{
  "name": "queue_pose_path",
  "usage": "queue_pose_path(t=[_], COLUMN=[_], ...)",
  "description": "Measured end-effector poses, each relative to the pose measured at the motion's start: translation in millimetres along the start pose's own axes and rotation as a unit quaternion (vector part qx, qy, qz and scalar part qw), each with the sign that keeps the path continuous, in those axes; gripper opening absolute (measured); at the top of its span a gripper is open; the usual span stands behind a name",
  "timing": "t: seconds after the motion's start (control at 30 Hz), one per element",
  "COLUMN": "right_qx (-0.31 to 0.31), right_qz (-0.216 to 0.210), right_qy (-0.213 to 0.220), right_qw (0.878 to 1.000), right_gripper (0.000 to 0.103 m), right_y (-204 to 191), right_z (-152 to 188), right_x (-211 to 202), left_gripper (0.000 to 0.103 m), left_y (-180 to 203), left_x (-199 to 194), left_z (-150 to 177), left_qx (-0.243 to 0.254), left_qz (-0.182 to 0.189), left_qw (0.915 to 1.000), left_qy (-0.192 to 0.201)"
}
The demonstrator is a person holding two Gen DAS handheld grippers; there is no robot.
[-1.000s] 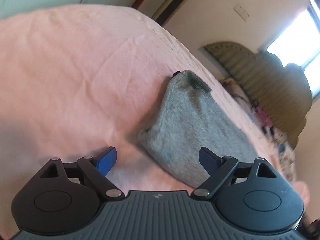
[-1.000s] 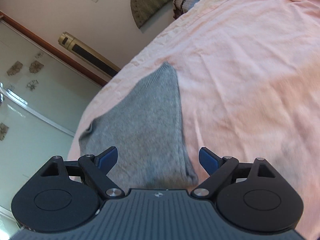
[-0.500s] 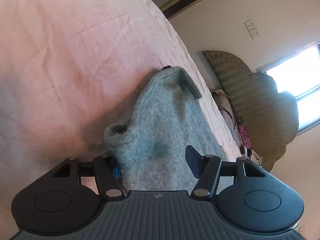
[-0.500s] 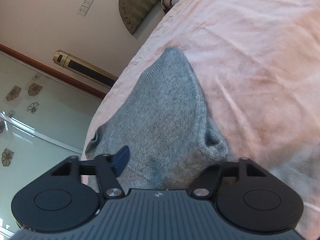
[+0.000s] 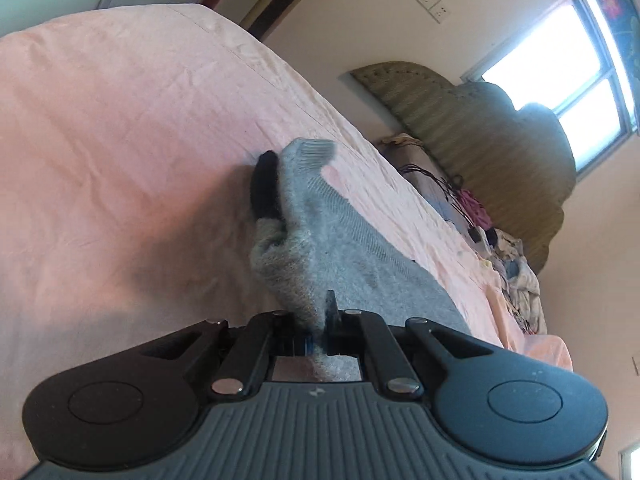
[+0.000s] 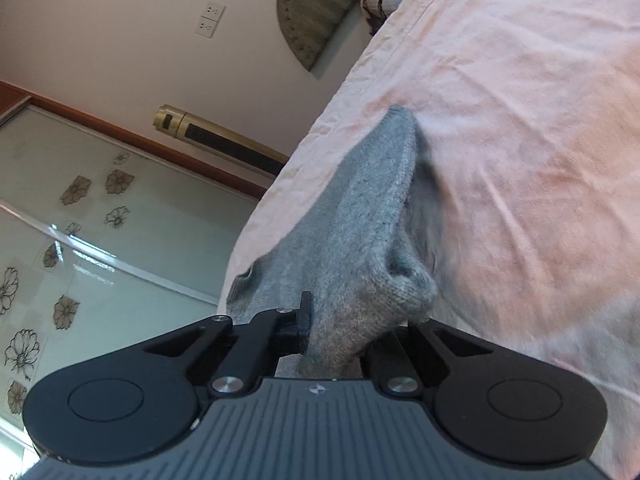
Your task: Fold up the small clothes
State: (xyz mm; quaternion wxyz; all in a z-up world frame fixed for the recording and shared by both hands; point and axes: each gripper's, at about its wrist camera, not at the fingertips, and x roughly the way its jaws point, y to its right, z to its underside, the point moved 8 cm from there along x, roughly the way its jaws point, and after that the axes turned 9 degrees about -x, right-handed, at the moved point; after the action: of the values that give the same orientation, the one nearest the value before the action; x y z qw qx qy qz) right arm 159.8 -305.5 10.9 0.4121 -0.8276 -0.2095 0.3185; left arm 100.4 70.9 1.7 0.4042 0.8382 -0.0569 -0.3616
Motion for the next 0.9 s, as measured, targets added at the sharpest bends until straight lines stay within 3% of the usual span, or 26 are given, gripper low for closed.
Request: queue_pose_path(t=[0.17,0.2,0.27,0.3,0.33,0.37,0.4,0.43,0.5,0.57,0.7,0.77,0.83,0.9], right_qx=[-0.006,0.001,0.011,0.003,-0.002,-0.006,-0.016,-0.030,-0.057,-0.086,-0.138,-0.166,-0.178,-0.185], right_qz=[0.025,0.035,0.082,0.100,0.105,0.109,0.111,0.108,0.104,0.109,0.144,0.160,0.174,0.176], right_qy=[-0.039,-0.052,-0.057,-0.045,-0.027,-0.003,0.019,0.030,0.027,0.025,-0.010,-0.034,-0.061,-0.087], right_qw=[0.999,0.998,0.995,0.994,0.994,0.994,0.994,0.993,0.993,0.990,0.980,0.972,0.967,0.963], right_gripper=[0.011,0.013,0.026,0.038,0.051,0.058,0.065,0.065,0.065,0.065,0.065,0.065,0.065,0.065], right_y=[17,26,42,45,45,43,39,34,27,24,27,29,34,40], right_z=[42,53,64,61,53,41,26,11,-18,-43,-83,-93,-98,-99], right_x=[-46,-54,-70,-80,-89,-97,-102,-100,-82,-55,18,48,74,94], left_gripper=[0.007,0.007,0.013,0.019,0.037,0.060,0.070,0.080,0.080,0.080,0.074,0.061,0.051,0.022], left_y=[-48,-59,-67,-67,-64,-57,-49,-38,-16,5,23,22,22,27], left_x=[-27,-32,-49,-54,-57,-57,-55,-48,-19,27,111,140,153,155], left_z=[59,64,54,43,28,8,-10,-28,-56,-75,-86,-79,-69,-65], left_qx=[0.039,0.043,0.039,0.041,0.044,0.050,0.058,0.072,0.103,0.130,0.194,0.224,0.248,0.269], left_qz=[-0.050,-0.071,-0.068,-0.078,-0.088,-0.093,-0.091,-0.087,-0.088,-0.084,-0.144,-0.174,-0.179,-0.174], left_qw=[0.9957,0.9942,0.9962,0.9958,0.9952,0.9942,0.9930,0.9908,0.9870,0.9856,0.9703,0.9587,0.9520,0.9472], left_qy=[-0.067,-0.069,-0.039,-0.024,-0.006,0.022,0.048,0.074,0.086,0.069,0.019,-0.008,-0.024,-0.015])
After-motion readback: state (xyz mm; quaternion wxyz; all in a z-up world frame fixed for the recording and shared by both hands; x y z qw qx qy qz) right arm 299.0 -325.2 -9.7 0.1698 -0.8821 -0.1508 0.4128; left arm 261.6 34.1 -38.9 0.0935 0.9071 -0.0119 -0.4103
